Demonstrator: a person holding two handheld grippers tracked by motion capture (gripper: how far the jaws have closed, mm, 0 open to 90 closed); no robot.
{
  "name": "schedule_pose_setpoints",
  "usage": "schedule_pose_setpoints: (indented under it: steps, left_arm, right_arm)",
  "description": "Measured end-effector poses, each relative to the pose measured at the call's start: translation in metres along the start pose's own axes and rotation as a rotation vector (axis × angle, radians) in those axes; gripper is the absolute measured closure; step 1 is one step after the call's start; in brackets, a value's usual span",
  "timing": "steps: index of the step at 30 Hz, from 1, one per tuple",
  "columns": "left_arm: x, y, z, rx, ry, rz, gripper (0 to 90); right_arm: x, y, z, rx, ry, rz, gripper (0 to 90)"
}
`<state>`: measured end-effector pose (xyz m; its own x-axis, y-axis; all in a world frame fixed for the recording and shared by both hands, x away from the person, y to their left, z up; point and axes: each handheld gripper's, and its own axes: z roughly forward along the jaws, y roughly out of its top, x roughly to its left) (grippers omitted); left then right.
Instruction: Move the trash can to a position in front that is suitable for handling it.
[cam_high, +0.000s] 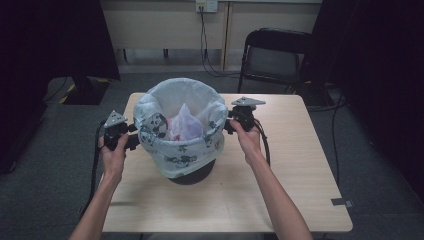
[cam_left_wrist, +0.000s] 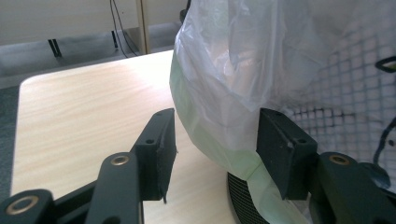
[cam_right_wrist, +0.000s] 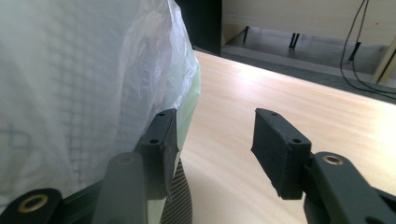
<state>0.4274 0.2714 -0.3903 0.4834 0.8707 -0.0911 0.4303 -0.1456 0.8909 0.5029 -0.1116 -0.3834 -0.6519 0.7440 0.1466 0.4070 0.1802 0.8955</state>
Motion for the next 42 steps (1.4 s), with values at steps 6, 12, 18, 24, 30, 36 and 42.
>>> schedule_pose_setpoints:
  steps: [6,12,18,24,30,36,42]
  left_arm:
    - [-0.015,-0.005,-0.008,0.014,-0.036,0.002,47.5]
    - [-0.027,-0.008,-0.013,0.023,-0.075,0.006,47.8]
    - [-0.038,-0.011,-0.016,0.031,-0.105,0.013,46.2]
    - [-0.055,-0.014,-0.02,0.043,-0.137,0.042,44.6]
    - [-0.061,-0.016,-0.018,0.043,-0.186,0.027,44.8]
    - [-0.071,-0.016,-0.012,0.046,-0.227,0.034,44.9]
    - [-0.078,-0.015,-0.008,0.031,-0.23,0.06,44.7]
  right_arm:
    - [0.004,-0.012,-0.023,0.001,0.025,-0.001,48.2]
    - [0.007,-0.023,-0.043,-0.001,0.036,-0.011,47.7]
    - [0.008,-0.035,-0.066,-0.005,0.049,-0.001,44.2]
    - [0.008,-0.044,-0.087,0.001,0.061,0.002,41.9]
    - [0.005,-0.056,-0.104,-0.021,0.069,0.016,35.5]
    - [0.005,-0.058,-0.117,-0.003,0.045,-0.015,35.4]
    - [-0.006,-0.066,-0.124,-0.015,0.077,0.036,30.8]
